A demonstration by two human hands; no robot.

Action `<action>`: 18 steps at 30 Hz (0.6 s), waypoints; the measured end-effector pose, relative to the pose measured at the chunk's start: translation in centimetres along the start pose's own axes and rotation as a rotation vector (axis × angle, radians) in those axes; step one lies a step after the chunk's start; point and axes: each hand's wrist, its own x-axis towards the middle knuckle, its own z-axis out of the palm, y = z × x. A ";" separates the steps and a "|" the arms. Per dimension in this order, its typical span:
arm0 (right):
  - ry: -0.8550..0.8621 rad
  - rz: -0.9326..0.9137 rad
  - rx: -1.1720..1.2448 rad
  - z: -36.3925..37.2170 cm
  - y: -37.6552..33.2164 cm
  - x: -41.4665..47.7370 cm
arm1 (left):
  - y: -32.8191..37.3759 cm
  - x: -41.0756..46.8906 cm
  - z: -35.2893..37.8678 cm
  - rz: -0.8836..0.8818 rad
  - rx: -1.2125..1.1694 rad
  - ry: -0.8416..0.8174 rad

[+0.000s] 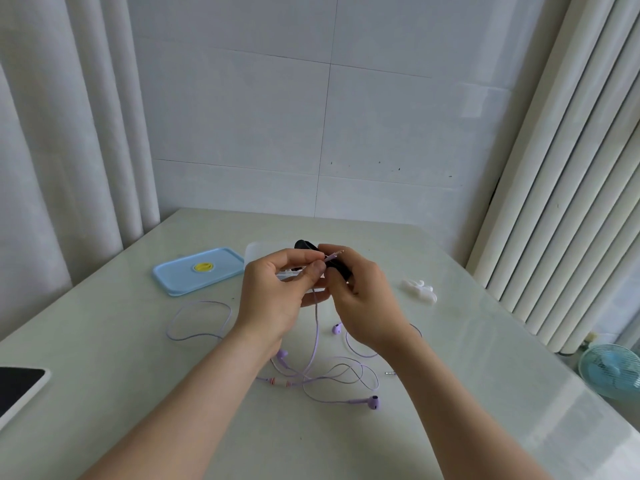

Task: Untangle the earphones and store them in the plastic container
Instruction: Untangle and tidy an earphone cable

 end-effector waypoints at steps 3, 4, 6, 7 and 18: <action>0.023 -0.010 -0.001 -0.1 0.0 0.0 | 0.1 -0.2 0.2 0.015 -0.012 0.033; 0.024 -0.008 0.004 -0.2 -0.1 0.0 | 0.2 -0.3 0.2 0.014 -0.029 0.052; 0.030 -0.010 0.001 -0.3 -0.3 -0.1 | 0.3 -0.3 0.1 0.005 -0.067 0.068; 0.034 -0.017 -0.006 -0.3 -0.4 -0.1 | 0.3 -0.2 0.0 0.006 -0.077 0.064; 0.086 -0.032 0.017 -0.4 -0.7 -0.2 | -0.2 0.4 -0.1 -0.062 -0.025 -0.131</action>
